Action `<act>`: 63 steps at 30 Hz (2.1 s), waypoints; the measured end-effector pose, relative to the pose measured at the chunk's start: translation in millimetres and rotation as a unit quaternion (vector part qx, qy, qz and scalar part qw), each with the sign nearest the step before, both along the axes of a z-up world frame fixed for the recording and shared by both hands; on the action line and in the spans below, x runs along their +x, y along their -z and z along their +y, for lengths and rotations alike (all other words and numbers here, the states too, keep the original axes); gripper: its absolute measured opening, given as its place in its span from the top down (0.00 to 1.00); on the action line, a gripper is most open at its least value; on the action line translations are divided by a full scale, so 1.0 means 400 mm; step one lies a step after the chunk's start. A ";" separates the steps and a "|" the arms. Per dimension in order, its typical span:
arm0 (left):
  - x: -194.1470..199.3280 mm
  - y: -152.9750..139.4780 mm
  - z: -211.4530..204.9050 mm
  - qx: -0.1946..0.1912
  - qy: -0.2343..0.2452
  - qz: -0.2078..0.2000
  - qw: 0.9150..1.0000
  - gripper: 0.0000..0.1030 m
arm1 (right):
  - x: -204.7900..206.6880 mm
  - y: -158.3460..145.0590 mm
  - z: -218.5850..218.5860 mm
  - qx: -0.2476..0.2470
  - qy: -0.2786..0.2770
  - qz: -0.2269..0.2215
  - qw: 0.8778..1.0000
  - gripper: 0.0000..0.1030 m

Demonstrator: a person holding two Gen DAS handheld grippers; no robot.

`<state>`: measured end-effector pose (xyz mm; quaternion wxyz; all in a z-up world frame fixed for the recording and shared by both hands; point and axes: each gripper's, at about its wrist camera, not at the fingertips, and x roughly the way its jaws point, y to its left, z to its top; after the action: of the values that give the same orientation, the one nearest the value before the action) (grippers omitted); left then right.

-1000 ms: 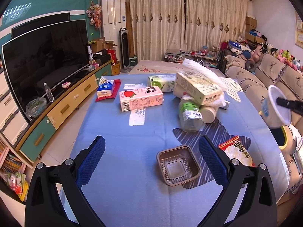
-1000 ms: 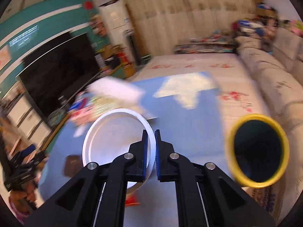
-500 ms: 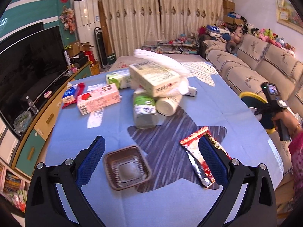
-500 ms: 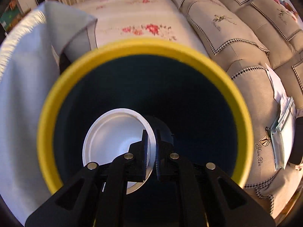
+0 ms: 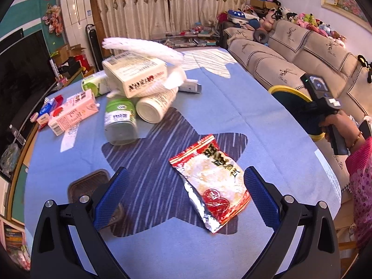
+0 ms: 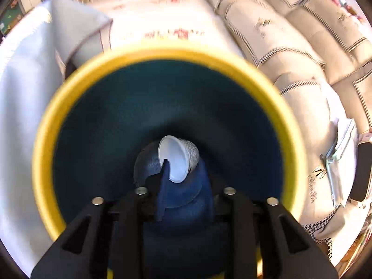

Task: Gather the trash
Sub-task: 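Carry the white bowl to the yellow bin and release it with the right gripper, then grasp the red snack wrapper with the left gripper, then carry the red wrapper over the yellow bin and release it with the left gripper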

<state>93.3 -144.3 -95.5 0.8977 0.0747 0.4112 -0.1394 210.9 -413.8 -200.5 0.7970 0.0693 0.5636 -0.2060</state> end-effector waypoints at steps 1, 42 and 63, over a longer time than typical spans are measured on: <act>0.005 0.006 -0.006 -0.004 0.001 0.007 1.000 0.06 | -0.018 -0.020 0.016 -0.007 -0.004 -0.012 1.000 0.62; 0.049 -0.020 -0.150 -0.024 0.050 0.042 0.998 0.66 | -0.277 -0.217 0.070 0.024 -0.039 -0.160 0.986 0.51; 0.264 0.018 -0.770 -0.005 0.218 0.090 0.972 0.61 | -0.438 -0.244 -0.105 -0.003 0.040 -0.182 0.982 0.51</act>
<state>198.7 -452.3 -102.5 0.8054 0.1456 0.4632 -0.3399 35.7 -455.7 -103.0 0.8774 0.1263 0.4053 -0.2235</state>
